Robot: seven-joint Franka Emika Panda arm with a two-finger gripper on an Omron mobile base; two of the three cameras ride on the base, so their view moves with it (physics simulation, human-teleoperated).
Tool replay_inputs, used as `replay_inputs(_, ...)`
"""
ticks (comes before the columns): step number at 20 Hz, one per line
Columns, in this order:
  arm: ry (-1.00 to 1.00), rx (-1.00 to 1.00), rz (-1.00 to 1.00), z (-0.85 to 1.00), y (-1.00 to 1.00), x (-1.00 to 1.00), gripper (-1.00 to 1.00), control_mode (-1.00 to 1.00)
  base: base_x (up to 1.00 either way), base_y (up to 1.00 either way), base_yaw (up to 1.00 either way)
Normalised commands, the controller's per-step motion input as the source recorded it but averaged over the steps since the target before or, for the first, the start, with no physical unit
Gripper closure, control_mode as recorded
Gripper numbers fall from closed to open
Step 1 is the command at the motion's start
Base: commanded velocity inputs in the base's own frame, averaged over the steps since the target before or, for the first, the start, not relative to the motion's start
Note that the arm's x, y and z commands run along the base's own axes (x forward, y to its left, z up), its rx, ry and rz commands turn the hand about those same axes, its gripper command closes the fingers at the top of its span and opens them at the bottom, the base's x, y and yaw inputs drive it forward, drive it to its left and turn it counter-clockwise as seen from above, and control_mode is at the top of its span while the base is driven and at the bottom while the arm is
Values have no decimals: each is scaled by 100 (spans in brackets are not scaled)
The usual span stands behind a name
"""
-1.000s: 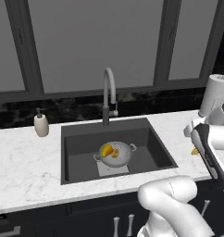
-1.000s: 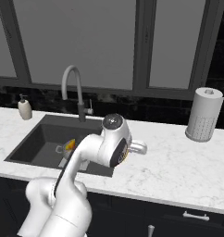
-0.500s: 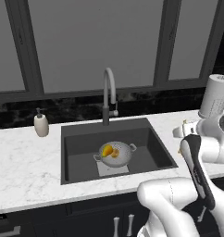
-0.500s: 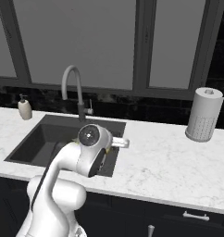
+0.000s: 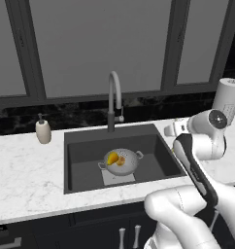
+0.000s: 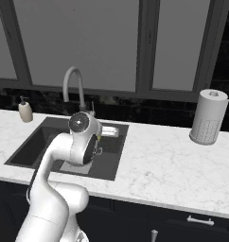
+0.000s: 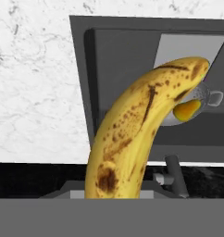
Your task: Put the colander in the sink, put the kiwi, pear, banana in the colander, and turn on the sink faucet and pour water over the colander.
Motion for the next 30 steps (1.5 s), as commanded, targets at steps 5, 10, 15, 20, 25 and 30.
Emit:
replay_inputs(5, -2, 5, 0, 0, 31, 42, 100, -100, 0, 0, 0)
replay_inputs(10, 2, 8, 0, -2, 4, 46, 100, -100, 0, 0, 0)
replay_inputs(15, 2, 9, 0, -17, 0, 41, 100, -100, 0, 0, 0)
replay_inputs(20, 0, 9, 0, -44, 8, 31, 100, -100, 0, 0, 0)
replay_inputs(25, 0, 6, 0, -52, 22, 31, 100, -100, 0, 0, 0)
replay_inputs(30, 9, 0, 0, -46, 41, 50, 100, -100, 0, 0, 0)
